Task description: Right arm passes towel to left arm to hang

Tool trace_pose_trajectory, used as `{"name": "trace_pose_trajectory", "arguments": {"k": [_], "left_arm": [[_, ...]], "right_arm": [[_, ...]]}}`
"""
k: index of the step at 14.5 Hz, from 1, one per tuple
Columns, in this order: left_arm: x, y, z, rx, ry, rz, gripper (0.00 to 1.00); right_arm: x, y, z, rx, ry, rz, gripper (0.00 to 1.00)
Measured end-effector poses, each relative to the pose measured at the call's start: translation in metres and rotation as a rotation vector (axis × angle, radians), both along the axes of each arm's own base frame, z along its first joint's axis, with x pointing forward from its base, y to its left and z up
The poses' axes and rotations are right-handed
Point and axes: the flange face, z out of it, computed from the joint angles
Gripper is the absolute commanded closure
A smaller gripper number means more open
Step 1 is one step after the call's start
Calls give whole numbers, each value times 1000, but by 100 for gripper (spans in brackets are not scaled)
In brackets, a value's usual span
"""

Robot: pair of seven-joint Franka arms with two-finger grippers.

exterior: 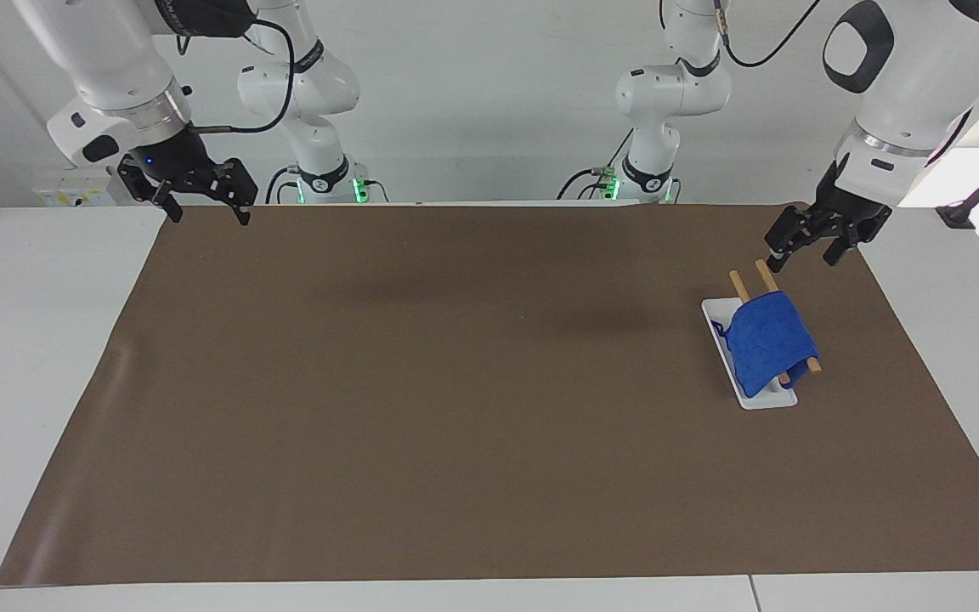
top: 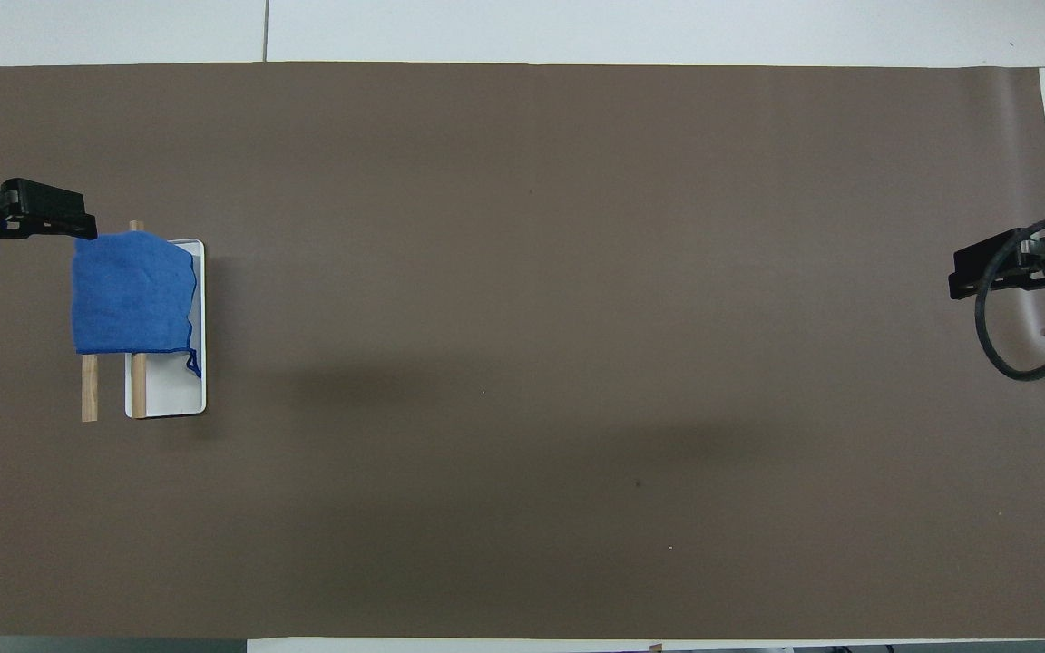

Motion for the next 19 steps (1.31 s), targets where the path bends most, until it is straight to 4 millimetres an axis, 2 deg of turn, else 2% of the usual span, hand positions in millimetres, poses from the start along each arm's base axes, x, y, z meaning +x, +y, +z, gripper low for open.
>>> {"name": "trace_pose_trajectory", "arguments": {"k": [3, 6, 19], "left_arm": [[-9, 9, 10, 17, 58, -63, 0], [-16, 10, 6, 18, 117, -85, 0], [-16, 9, 3, 18, 125, -94, 0]], "right_arm": [[0, 0, 0, 0, 0, 0, 0], [0, 0, 0, 0, 0, 0, 0], [0, 0, 0, 0, 0, 0, 0]]}}
